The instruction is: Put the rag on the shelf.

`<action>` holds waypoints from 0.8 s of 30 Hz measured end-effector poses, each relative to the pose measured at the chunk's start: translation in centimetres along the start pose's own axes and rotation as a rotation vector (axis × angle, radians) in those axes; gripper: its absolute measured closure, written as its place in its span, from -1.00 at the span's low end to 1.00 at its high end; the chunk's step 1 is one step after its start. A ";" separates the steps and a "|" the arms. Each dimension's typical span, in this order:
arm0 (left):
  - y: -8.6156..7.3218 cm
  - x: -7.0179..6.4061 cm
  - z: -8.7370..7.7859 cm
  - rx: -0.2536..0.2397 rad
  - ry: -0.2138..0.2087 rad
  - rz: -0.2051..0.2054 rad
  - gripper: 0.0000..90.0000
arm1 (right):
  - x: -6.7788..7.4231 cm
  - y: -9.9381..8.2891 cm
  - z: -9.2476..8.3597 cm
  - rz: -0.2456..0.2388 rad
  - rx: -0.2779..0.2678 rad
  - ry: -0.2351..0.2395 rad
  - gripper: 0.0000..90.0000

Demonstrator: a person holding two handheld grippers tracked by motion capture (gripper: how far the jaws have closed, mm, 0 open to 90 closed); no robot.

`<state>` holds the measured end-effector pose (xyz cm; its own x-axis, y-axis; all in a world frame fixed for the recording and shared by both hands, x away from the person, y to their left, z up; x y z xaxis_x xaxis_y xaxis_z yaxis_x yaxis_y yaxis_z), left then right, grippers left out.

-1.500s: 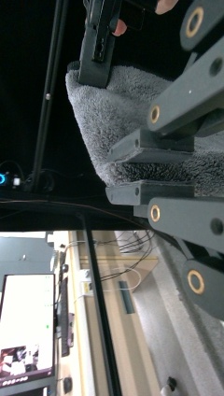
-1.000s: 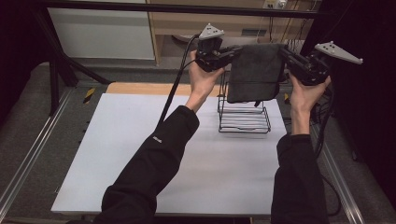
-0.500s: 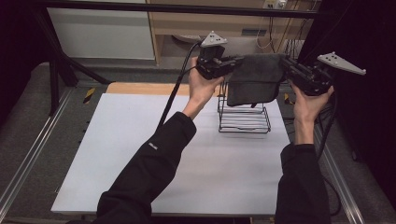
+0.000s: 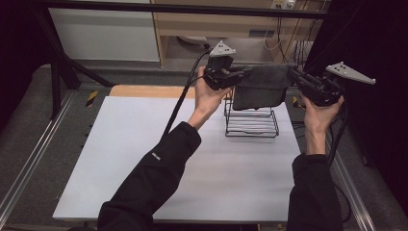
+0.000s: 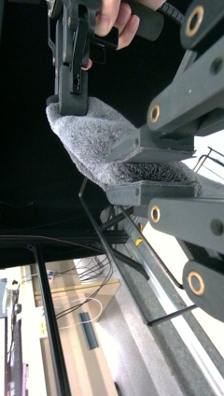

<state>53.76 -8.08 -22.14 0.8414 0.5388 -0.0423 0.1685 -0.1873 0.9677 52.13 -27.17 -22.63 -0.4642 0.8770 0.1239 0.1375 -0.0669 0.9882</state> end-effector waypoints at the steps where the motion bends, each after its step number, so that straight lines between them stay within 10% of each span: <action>1: -0.1 -0.1 -0.1 0.003 -0.002 -0.003 0.77 | 0.1 -0.1 -0.1 -0.003 0.003 0.002 0.78; 16: -2.4 -1.9 -0.8 0.069 -0.002 0.004 0.72 | 0.5 -2.2 -1.6 -0.003 0.054 0.061 0.77; 24: 0.0 -1.5 -2.4 0.047 0.020 -0.017 0.71 | 0.3 -2.7 -1.7 -0.004 0.060 0.067 0.77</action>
<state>51.26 -6.88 -21.45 0.8278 0.5585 -0.0530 0.2067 -0.2158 0.9543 50.10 -27.53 -25.07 -0.5219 0.8434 0.1281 0.1869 -0.0334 0.9818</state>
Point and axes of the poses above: each handheld gripper's, and its own axes: z roughly forward along the jaws, y roughly out of its top, x roughly to its left, the point moved 8 cm from there along z, roughly forward along the jaws, and after that the axes turned 2 degrees about z, right-handed, at the moved point
